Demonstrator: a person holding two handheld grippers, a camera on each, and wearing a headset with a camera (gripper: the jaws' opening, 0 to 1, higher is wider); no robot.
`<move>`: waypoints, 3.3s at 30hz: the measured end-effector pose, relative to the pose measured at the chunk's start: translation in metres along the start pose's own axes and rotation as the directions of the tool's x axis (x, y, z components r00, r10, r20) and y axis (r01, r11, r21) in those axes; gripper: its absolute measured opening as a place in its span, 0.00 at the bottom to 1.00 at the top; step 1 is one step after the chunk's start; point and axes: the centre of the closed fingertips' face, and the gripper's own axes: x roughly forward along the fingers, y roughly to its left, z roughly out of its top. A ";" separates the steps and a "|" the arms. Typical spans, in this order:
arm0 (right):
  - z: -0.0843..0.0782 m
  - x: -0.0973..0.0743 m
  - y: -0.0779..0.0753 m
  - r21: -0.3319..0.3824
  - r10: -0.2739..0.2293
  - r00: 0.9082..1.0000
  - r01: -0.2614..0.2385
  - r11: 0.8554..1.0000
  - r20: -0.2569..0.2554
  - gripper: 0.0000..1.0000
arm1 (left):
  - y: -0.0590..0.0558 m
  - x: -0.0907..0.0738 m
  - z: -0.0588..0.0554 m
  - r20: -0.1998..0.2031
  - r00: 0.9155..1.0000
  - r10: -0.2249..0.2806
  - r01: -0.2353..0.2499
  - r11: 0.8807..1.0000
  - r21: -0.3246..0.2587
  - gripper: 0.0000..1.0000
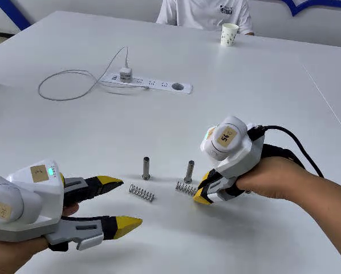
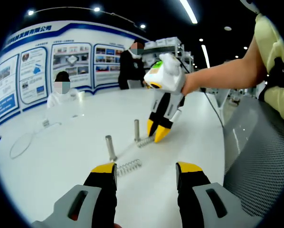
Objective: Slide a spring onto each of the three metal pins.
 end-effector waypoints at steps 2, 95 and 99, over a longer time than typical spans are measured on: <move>-0.001 0.001 0.000 -0.002 0.000 1.000 0.000 1.000 -0.006 0.14 | 0.000 0.000 0.000 -0.001 1.000 0.000 0.000 1.000 0.000 0.51; 0.052 -0.062 0.096 -0.326 0.164 0.986 -0.155 0.933 0.000 0.11 | -0.049 0.031 0.012 -0.030 0.983 -0.182 0.185 0.966 0.183 0.12; 0.059 -0.067 0.098 -0.335 0.165 0.986 -0.148 0.930 0.023 0.11 | -0.050 0.031 0.012 -0.033 0.983 -0.182 0.185 0.965 0.188 0.12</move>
